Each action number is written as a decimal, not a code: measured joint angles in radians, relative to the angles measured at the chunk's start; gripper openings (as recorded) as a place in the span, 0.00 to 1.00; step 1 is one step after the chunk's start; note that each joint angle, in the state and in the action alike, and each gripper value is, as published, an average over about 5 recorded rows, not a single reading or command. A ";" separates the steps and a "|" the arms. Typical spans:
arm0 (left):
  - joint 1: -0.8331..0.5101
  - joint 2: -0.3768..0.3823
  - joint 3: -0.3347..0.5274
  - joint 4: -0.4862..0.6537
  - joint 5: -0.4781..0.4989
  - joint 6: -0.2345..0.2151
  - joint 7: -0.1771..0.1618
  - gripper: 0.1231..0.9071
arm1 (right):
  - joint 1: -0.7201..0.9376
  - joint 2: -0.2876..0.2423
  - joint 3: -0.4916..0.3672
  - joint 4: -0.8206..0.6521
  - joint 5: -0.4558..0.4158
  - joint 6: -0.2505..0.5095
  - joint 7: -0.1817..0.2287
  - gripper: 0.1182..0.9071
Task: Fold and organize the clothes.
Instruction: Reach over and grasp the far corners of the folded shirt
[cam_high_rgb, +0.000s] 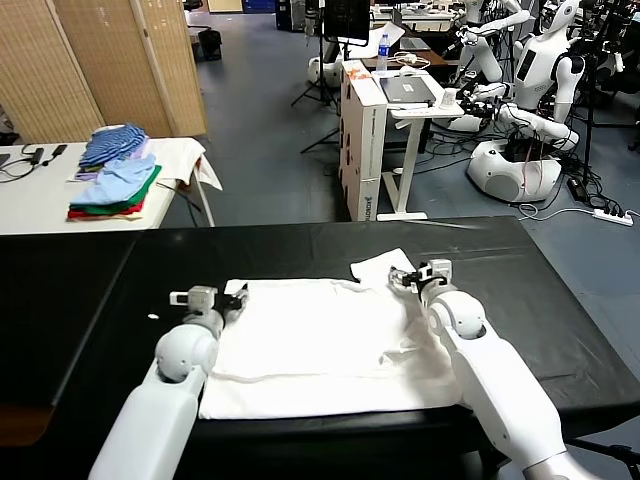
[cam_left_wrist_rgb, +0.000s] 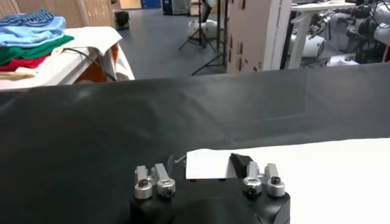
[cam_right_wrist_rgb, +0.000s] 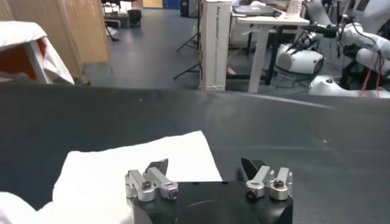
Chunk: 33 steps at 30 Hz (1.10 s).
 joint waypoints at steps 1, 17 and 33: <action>-0.001 0.001 0.000 0.000 -0.001 0.000 0.000 0.50 | 0.001 0.000 -0.001 -0.001 0.000 0.000 0.000 0.76; 0.006 0.003 0.001 -0.016 -0.005 0.001 0.004 0.37 | 0.004 0.002 -0.011 0.003 0.000 -0.005 -0.002 0.42; 0.009 0.004 0.004 -0.021 -0.007 0.001 0.013 0.03 | -0.011 -0.002 -0.004 0.027 -0.005 0.003 0.001 0.04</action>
